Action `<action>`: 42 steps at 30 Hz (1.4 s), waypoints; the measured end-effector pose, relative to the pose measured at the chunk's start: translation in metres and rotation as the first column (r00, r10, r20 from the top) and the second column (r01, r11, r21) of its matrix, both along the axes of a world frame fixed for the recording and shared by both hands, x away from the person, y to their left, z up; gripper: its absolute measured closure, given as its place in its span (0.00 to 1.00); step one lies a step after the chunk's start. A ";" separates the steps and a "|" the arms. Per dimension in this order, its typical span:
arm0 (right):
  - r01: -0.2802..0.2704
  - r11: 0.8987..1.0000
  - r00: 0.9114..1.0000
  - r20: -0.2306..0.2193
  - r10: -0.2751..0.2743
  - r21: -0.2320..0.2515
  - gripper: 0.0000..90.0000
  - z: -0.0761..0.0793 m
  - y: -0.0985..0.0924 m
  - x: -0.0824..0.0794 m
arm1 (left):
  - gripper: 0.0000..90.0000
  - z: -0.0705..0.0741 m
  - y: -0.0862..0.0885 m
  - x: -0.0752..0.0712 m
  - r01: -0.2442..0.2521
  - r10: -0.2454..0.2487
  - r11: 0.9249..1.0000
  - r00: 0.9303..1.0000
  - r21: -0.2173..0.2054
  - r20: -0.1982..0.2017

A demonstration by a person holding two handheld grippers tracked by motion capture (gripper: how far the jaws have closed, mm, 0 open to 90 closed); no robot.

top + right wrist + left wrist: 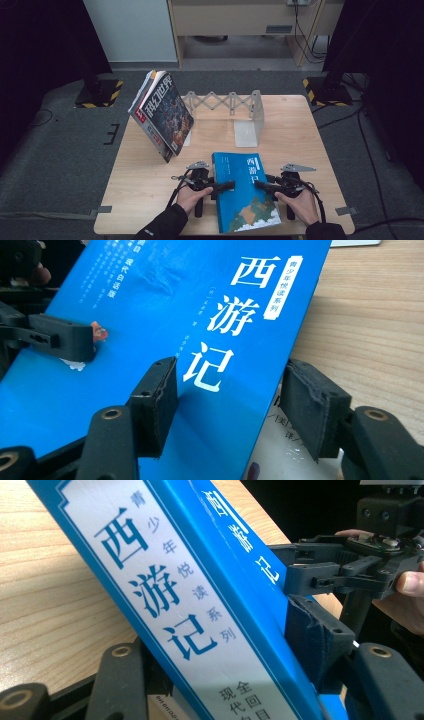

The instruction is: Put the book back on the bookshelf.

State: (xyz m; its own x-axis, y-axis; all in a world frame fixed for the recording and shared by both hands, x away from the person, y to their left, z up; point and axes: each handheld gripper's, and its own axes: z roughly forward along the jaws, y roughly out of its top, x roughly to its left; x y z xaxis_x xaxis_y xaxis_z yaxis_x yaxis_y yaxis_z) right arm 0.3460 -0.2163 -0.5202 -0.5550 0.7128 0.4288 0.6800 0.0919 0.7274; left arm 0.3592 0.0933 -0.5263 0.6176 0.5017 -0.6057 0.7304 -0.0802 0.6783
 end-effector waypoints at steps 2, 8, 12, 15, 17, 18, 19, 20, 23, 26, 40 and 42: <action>-0.002 1.000 1.000 0.014 0.002 -0.011 0.48 0.001 0.000 0.000 | 0.46 0.002 -0.001 0.001 0.013 -0.013 1.000 1.000 0.009 -0.003; -0.002 1.000 1.000 0.031 0.002 -0.010 0.50 0.002 0.002 0.000 | 0.47 0.006 -0.006 0.003 0.037 -0.036 0.999 0.999 0.026 -0.017; -0.014 1.000 1.000 0.027 0.014 0.003 0.48 0.000 0.000 0.001 | 0.50 0.007 -0.005 0.002 0.028 -0.027 1.000 0.999 0.012 -0.021; -0.020 0.999 1.000 0.024 0.019 0.025 0.43 -0.002 0.000 0.002 | 0.53 0.012 -0.005 0.000 0.026 -0.026 1.000 1.000 0.000 -0.018; -0.021 0.999 1.000 0.024 0.020 0.047 0.41 -0.002 0.001 0.002 | 0.54 0.015 -0.005 -0.001 0.022 -0.022 1.000 1.000 -0.010 -0.020; -0.023 0.998 0.999 0.025 0.022 0.054 0.40 -0.002 0.000 0.002 | 0.55 0.017 -0.005 -0.001 0.021 -0.021 1.000 0.999 -0.017 -0.024; -0.027 0.998 0.999 0.026 0.025 0.064 0.38 -0.002 0.000 0.002 | 0.56 0.019 -0.004 -0.001 0.016 -0.017 1.000 0.999 -0.022 -0.031; -0.030 0.997 0.999 0.027 0.028 0.074 0.37 -0.002 0.000 0.002 | 0.57 0.021 -0.004 -0.001 0.020 -0.021 1.000 0.999 -0.022 -0.030; -0.030 0.995 0.999 0.034 0.027 0.093 0.31 -0.002 0.000 0.003 | 0.59 0.026 -0.002 -0.001 0.009 -0.010 0.999 1.000 -0.034 -0.021; -0.033 0.991 0.999 0.034 0.029 0.127 0.28 -0.001 0.000 0.005 | 0.61 0.033 0.000 -0.002 0.003 -0.003 0.999 1.000 -0.052 0.004; -0.034 0.988 0.999 0.020 0.031 0.150 0.32 0.007 0.001 0.001 | 0.61 0.047 -0.010 -0.008 -0.002 0.002 1.000 0.995 -0.002 0.100; -0.034 0.988 0.999 0.024 0.031 0.151 0.33 0.007 0.001 0.001 | 0.61 0.047 -0.012 -0.009 -0.003 0.002 1.000 0.994 0.006 0.109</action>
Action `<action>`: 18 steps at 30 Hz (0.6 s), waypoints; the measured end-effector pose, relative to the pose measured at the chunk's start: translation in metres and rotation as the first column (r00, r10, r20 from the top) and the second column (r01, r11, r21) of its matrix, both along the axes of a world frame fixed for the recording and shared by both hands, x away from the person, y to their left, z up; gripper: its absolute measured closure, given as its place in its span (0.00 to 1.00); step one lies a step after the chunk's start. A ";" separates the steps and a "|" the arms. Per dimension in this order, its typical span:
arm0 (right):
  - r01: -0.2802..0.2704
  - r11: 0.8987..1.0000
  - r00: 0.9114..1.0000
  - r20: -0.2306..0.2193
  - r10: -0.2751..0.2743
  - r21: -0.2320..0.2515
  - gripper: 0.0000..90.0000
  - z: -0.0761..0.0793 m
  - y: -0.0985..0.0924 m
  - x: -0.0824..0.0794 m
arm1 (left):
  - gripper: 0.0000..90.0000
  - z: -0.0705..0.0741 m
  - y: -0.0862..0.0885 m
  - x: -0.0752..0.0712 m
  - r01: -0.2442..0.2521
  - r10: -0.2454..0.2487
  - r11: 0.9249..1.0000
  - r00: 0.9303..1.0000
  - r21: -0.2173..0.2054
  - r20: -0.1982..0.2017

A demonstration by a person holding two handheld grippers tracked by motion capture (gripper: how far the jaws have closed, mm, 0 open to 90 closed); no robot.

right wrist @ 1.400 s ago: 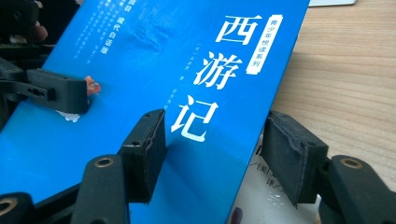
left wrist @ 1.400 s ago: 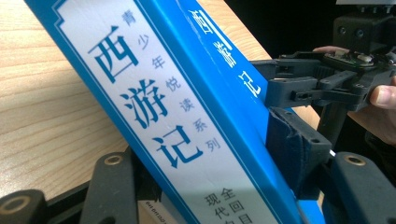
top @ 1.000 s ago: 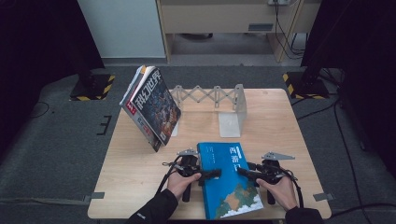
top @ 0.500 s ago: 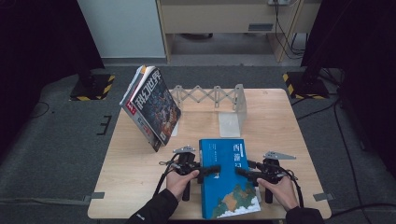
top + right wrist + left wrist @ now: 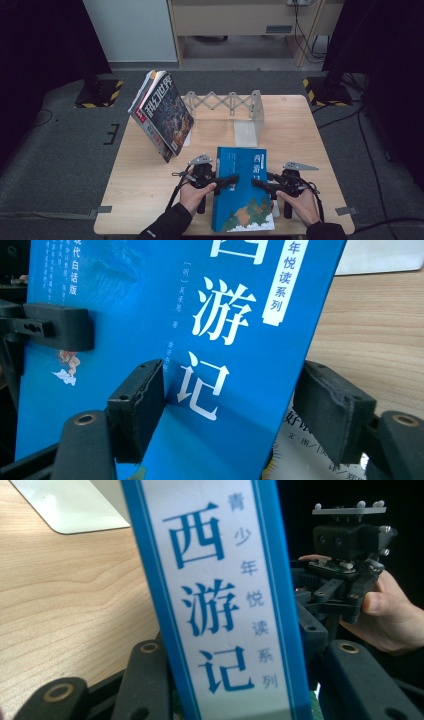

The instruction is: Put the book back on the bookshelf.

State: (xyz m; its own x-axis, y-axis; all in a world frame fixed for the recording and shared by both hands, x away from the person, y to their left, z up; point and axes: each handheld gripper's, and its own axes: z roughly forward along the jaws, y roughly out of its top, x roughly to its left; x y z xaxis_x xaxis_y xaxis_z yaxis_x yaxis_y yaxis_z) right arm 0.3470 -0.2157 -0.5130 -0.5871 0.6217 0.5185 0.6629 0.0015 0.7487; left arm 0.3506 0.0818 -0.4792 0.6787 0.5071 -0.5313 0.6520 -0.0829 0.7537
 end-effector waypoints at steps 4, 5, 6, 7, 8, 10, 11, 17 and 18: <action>-0.016 1.000 1.000 0.001 0.016 -0.007 0.34 0.000 0.000 0.000 | 0.56 -0.005 -0.006 0.000 0.011 -0.011 1.000 1.000 -0.003 -0.017; -0.023 1.000 1.000 0.004 0.023 -0.010 0.35 0.001 0.000 0.000 | 0.56 -0.006 -0.007 0.000 0.010 -0.010 1.000 0.999 -0.015 -0.030; -0.028 1.000 1.000 0.010 0.028 -0.010 0.36 0.001 0.000 0.000 | 0.56 -0.007 -0.007 0.000 0.012 -0.013 1.000 0.999 -0.018 -0.032; -0.029 1.000 0.999 0.013 0.029 -0.010 0.37 0.002 0.000 0.000 | 0.57 -0.007 -0.006 0.001 0.014 -0.014 1.000 0.999 -0.022 -0.033; -0.031 0.999 0.999 0.015 0.032 -0.010 0.38 0.002 -0.001 0.000 | 0.58 -0.007 -0.006 0.000 0.010 -0.011 1.000 0.999 -0.024 -0.034; -0.037 0.999 0.999 0.021 0.037 -0.005 0.39 0.003 -0.002 0.000 | 0.62 -0.007 -0.005 0.000 -0.007 0.005 1.000 0.999 -0.030 -0.051; -0.038 0.999 0.999 0.017 0.038 -0.002 0.40 0.003 -0.002 0.000 | 0.63 -0.007 -0.004 0.000 -0.008 0.006 0.999 0.999 -0.032 -0.052; -0.039 0.999 0.995 0.092 0.038 0.007 0.43 0.011 -0.001 0.002 | 0.66 0.008 -0.002 -0.002 -0.010 0.010 1.000 0.999 -0.004 0.047; -0.038 0.999 0.993 0.109 0.036 0.010 0.45 0.014 -0.001 0.002 | 0.66 0.011 -0.002 -0.003 -0.014 0.014 1.000 0.998 -0.006 0.068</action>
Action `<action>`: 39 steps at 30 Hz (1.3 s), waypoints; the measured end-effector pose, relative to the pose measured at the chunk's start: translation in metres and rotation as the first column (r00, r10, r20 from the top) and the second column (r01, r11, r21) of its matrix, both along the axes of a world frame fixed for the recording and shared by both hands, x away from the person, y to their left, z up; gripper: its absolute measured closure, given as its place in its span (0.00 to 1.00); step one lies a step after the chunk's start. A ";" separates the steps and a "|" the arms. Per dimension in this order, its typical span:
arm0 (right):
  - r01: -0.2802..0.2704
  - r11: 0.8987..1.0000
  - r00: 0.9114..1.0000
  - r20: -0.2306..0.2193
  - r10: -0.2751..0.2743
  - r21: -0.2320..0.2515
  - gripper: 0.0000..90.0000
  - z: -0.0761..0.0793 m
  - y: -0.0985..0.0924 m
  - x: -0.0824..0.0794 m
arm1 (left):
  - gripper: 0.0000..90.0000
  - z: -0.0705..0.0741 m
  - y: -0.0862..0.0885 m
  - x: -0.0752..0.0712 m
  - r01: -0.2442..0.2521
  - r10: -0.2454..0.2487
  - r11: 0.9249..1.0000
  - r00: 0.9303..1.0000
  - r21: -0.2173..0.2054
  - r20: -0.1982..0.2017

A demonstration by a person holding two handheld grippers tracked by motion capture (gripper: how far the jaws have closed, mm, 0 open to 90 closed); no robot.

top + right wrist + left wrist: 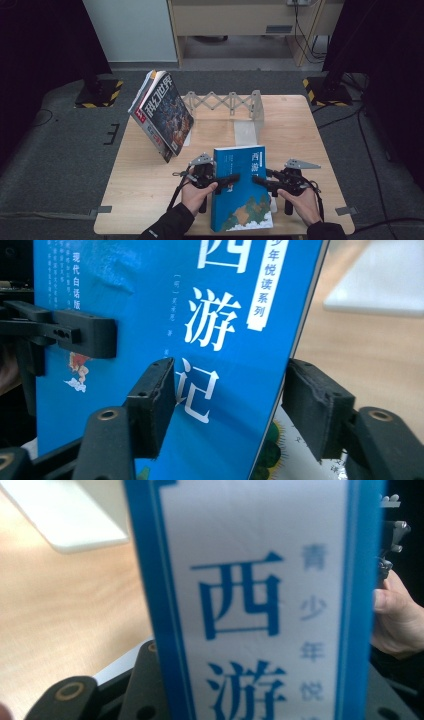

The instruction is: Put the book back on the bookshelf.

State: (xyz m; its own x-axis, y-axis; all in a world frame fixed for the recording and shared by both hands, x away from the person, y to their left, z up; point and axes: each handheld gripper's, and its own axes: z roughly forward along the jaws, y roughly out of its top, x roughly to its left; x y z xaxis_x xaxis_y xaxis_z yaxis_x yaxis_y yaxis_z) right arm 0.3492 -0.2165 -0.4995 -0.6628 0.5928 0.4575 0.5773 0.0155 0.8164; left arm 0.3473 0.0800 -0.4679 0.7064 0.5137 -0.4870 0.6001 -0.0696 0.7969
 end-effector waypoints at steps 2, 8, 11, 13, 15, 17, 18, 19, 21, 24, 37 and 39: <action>0.003 1.000 0.999 0.049 -0.004 0.011 0.47 0.006 -0.001 0.000 | 0.67 0.006 0.000 -0.001 -0.002 0.002 1.000 0.999 -0.007 0.040; 0.014 0.999 0.994 0.111 -0.019 0.049 0.55 0.009 -0.006 0.000 | 0.67 0.006 0.004 0.000 0.007 -0.006 1.000 0.999 -0.029 0.034; -0.019 1.000 0.998 0.052 0.018 0.020 0.50 -0.001 -0.003 -0.001 | 0.67 0.004 0.007 0.003 0.000 0.000 0.999 1.000 -0.035 0.006; -0.038 0.999 0.999 0.034 0.037 0.005 0.48 -0.004 0.001 -0.001 | 0.67 0.004 0.007 0.003 -0.002 0.002 0.999 1.000 -0.038 -0.001; -0.042 0.999 0.999 0.024 0.042 0.009 0.52 -0.003 0.000 -0.001 | 0.67 0.006 0.008 0.003 -0.002 0.002 0.999 1.000 -0.033 0.000; -0.042 0.999 0.999 0.025 0.042 0.010 0.55 -0.002 -0.001 -0.001 | 0.67 0.007 0.008 0.002 0.000 0.000 1.000 1.000 -0.029 0.007; -0.039 0.999 0.999 0.026 0.039 0.013 0.56 0.000 -0.001 -0.002 | 0.67 0.011 0.008 0.001 0.008 -0.007 1.000 1.000 -0.021 0.026; -0.038 0.999 0.999 0.025 0.037 0.020 0.57 0.001 -0.002 -0.002 | 0.67 0.013 0.008 0.001 0.012 -0.011 1.000 0.999 -0.019 0.036; -0.036 0.999 0.999 0.027 0.036 0.027 0.58 0.001 -0.002 -0.003 | 0.67 0.014 0.008 0.000 0.019 -0.018 1.000 0.999 -0.016 0.048; -0.040 0.999 0.999 0.036 0.039 0.029 0.60 0.003 -0.003 -0.004 | 0.67 0.014 0.008 0.000 0.028 -0.028 1.000 0.998 -0.008 0.055; -0.057 0.998 0.998 0.017 0.057 -0.016 0.60 0.002 -0.002 -0.002 | 0.64 0.006 0.000 0.000 0.022 -0.022 1.000 0.997 -0.002 0.071; -0.056 0.998 0.998 0.018 0.057 -0.018 0.60 0.002 -0.002 -0.002 | 0.65 0.004 0.001 0.001 0.015 -0.015 1.000 0.998 -0.011 0.059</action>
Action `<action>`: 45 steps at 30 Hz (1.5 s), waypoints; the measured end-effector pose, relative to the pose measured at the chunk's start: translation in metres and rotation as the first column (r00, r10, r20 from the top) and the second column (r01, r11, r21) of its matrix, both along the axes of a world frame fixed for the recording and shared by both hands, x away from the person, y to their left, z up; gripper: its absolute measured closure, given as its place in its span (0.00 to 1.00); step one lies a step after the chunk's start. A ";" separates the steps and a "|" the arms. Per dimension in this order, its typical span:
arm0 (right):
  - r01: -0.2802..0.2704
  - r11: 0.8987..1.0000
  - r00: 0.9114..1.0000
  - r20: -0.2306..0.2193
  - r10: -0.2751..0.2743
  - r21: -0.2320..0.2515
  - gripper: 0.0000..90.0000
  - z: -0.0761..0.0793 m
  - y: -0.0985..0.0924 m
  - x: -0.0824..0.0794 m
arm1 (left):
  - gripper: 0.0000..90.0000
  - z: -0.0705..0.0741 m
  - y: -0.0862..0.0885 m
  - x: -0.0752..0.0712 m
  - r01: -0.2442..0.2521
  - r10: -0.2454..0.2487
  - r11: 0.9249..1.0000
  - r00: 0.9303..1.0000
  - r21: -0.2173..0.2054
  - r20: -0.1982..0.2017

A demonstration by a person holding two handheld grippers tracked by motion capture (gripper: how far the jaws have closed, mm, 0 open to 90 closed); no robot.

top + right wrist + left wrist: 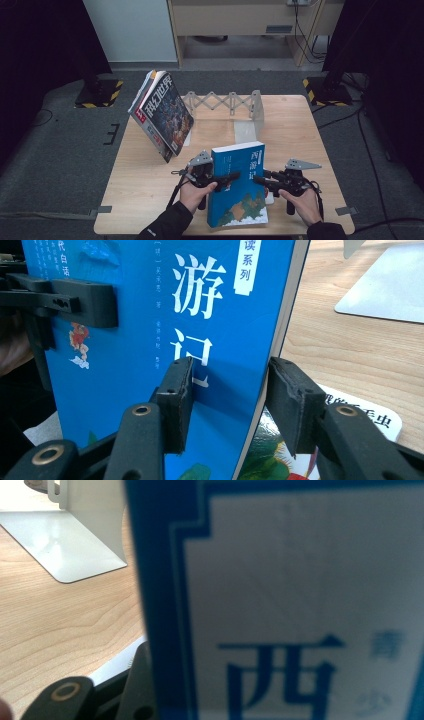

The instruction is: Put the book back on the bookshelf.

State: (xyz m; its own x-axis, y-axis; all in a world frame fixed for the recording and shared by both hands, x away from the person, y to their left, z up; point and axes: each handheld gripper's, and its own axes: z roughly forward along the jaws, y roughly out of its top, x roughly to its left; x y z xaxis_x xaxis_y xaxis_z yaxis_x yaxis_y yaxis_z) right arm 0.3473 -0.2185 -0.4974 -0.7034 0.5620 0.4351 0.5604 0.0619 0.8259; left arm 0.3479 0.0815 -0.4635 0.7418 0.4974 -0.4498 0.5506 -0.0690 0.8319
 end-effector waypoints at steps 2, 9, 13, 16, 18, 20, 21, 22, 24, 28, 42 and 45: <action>-0.002 1.000 1.000 0.000 0.002 0.000 0.60 0.000 0.000 0.000 | 0.66 0.000 0.001 0.000 -0.004 0.004 1.000 1.000 -0.006 -0.009; 0.008 0.999 0.998 0.064 -0.010 0.040 0.59 0.002 -0.003 0.000 | 0.67 0.006 0.008 0.001 -0.028 0.027 1.000 0.998 -0.012 -0.064; 0.059 0.997 0.995 0.079 -0.062 0.049 0.56 0.004 -0.013 0.000 | 0.67 0.014 0.012 0.000 -0.017 0.016 1.000 0.998 -0.024 -0.056; 0.088 0.996 0.993 0.079 -0.089 0.026 0.52 0.003 -0.019 0.001 | 0.67 0.020 0.014 -0.001 -0.011 0.010 1.000 0.999 -0.026 -0.045; 0.130 0.991 0.988 0.088 -0.128 -0.013 0.47 0.002 -0.026 0.002 | 0.67 0.027 0.016 -0.003 -0.004 0.003 0.999 0.999 -0.035 -0.033; 0.183 0.981 0.979 0.096 -0.177 -0.056 0.42 0.000 -0.034 0.003 | 0.67 0.039 0.019 -0.005 0.001 -0.002 0.999 1.000 -0.044 -0.011; 0.204 0.976 0.975 0.101 -0.196 -0.078 0.41 0.000 -0.037 0.003 | 0.67 0.042 0.021 -0.006 0.002 -0.002 0.999 1.000 -0.048 -0.003; 0.227 0.968 0.970 0.113 -0.215 -0.105 0.38 -0.001 -0.039 0.004 | 0.67 0.046 0.023 -0.006 0.005 -0.005 0.999 1.000 -0.053 0.004; 0.274 0.947 0.959 0.127 -0.255 -0.165 0.33 -0.003 -0.045 0.005 | 0.67 0.051 0.027 -0.006 0.000 0.001 0.997 1.000 -0.071 0.010; 0.355 0.883 0.935 0.146 -0.324 -0.307 0.29 -0.010 -0.058 0.008 | 0.67 0.062 0.036 -0.007 -0.032 0.034 0.998 0.998 -0.050 0.056; 0.381 0.785 0.919 0.113 -0.377 -0.488 0.23 -0.030 -0.089 0.014 | 0.67 0.081 0.073 0.000 -0.157 0.162 0.986 0.982 -0.053 0.098; 0.365 0.773 0.923 0.092 -0.374 -0.519 0.20 -0.035 -0.089 0.016 | 0.67 0.086 0.083 0.005 -0.196 0.201 0.979 0.973 -0.054 0.112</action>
State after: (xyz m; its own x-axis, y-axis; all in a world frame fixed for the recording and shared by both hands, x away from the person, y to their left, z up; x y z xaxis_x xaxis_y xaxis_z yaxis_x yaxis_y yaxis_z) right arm 0.3633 -0.3076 -0.5329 -0.3910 0.9203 0.0134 0.6411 0.2619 0.7214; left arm 0.3534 0.1648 -0.3772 0.6785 0.6226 -0.3899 0.4488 0.0688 0.8910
